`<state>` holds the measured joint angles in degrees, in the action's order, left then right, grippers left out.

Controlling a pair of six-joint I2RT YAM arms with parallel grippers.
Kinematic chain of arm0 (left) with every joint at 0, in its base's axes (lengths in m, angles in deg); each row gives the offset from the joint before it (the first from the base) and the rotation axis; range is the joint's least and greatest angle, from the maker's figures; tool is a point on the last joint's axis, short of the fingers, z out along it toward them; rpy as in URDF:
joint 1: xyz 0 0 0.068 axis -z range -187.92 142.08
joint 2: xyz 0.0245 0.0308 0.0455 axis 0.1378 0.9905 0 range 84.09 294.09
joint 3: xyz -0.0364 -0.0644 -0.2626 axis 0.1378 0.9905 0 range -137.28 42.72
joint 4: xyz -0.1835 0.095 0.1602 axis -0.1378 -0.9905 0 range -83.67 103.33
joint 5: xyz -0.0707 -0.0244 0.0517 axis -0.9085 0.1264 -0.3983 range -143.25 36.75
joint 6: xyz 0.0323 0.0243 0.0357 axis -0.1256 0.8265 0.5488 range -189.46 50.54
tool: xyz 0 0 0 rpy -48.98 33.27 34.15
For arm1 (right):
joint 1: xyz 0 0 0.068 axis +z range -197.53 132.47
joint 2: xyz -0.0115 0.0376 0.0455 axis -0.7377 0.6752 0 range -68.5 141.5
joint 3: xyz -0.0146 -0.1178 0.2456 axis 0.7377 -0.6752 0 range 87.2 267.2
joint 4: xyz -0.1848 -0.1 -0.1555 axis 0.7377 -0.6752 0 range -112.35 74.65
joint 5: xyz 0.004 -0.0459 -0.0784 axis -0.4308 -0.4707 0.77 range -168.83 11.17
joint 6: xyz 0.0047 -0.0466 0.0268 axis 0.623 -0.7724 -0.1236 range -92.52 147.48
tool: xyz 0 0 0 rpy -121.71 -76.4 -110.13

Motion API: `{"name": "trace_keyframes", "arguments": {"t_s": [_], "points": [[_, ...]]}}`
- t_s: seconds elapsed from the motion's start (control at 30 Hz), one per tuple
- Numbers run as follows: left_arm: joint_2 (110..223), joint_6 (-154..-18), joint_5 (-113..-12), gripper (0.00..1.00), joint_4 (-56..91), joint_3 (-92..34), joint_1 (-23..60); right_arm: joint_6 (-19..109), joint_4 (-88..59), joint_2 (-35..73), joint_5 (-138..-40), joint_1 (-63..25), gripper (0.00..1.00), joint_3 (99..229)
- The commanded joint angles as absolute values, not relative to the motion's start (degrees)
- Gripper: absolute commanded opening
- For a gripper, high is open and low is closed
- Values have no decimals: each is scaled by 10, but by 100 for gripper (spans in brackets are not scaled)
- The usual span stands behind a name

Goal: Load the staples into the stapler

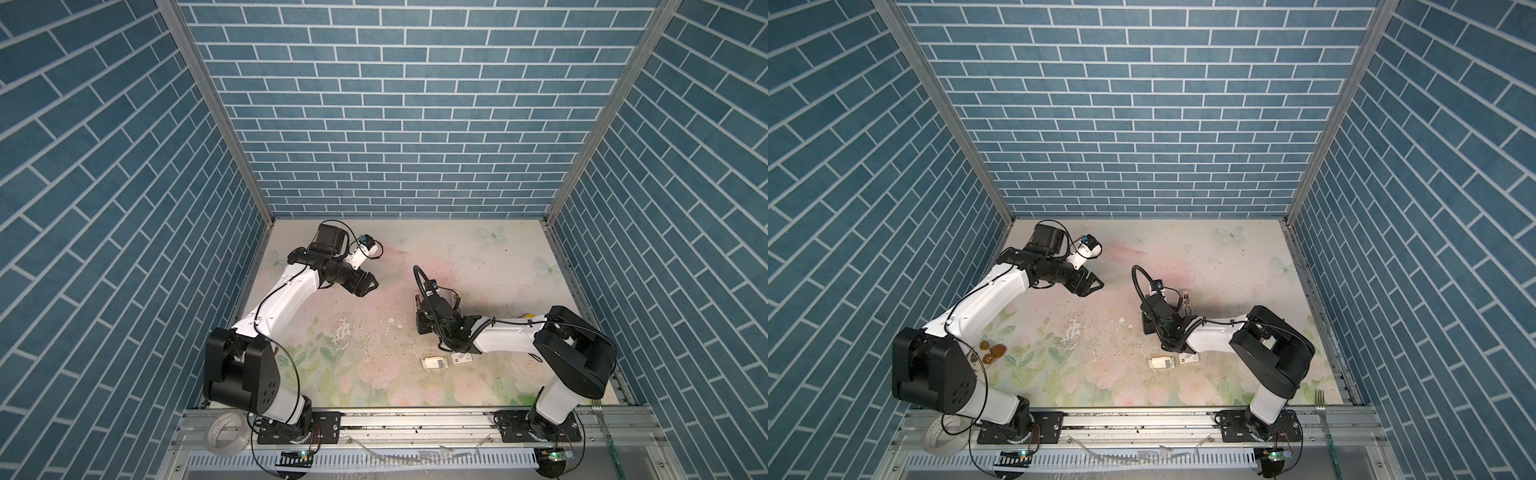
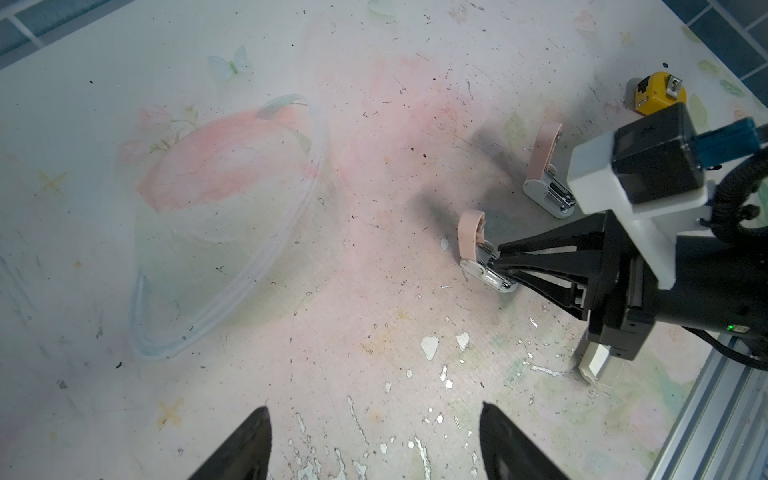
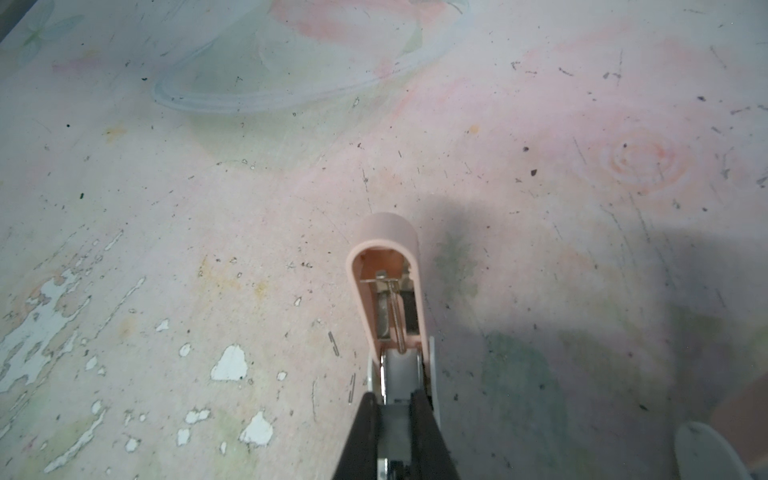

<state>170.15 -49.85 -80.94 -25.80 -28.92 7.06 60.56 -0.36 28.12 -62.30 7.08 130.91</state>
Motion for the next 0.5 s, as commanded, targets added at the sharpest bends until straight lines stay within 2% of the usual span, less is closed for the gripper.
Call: {"name": "trace_keyframes", "arguments": {"t_s": [0.0,0.47], "points": [[1706,-492,-808,80,-260,-284,66,590,-7,270,-616,70,11,1305],[1707,-492,-808,80,-261,-284,66,589,-10,283,-612,69,11,1306]]}}
